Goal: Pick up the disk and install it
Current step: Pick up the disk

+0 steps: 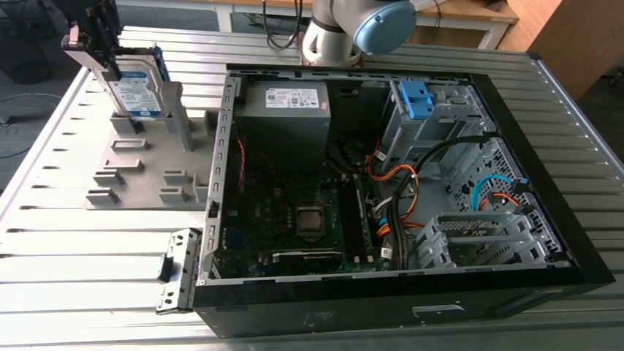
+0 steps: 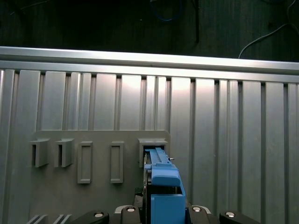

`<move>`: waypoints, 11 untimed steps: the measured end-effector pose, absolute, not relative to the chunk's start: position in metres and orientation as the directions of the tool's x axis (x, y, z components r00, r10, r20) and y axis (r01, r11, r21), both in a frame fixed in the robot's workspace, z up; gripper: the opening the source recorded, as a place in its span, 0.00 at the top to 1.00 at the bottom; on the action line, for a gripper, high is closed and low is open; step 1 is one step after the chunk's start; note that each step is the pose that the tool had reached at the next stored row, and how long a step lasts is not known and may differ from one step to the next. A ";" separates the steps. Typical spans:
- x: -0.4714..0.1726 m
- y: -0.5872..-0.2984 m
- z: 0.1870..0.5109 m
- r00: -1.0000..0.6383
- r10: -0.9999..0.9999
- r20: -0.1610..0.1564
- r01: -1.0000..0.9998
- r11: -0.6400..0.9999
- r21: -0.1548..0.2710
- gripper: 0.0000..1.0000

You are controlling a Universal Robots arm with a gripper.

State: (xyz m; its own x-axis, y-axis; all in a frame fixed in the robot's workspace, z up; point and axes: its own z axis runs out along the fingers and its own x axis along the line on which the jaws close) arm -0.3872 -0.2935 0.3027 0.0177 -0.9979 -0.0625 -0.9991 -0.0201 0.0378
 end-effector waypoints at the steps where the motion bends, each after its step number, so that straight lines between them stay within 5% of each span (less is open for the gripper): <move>1: -0.387 -0.293 0.303 0.018 -0.998 -0.062 -0.999 -0.020 0.038 0.64; 11: -0.387 -0.293 0.306 0.018 -0.998 -0.062 -0.999 -0.020 0.038 0.64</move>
State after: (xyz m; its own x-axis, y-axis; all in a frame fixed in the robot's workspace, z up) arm -0.3872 -0.2935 0.3056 0.0177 -0.9979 -0.0625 -0.9991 -0.0201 0.0379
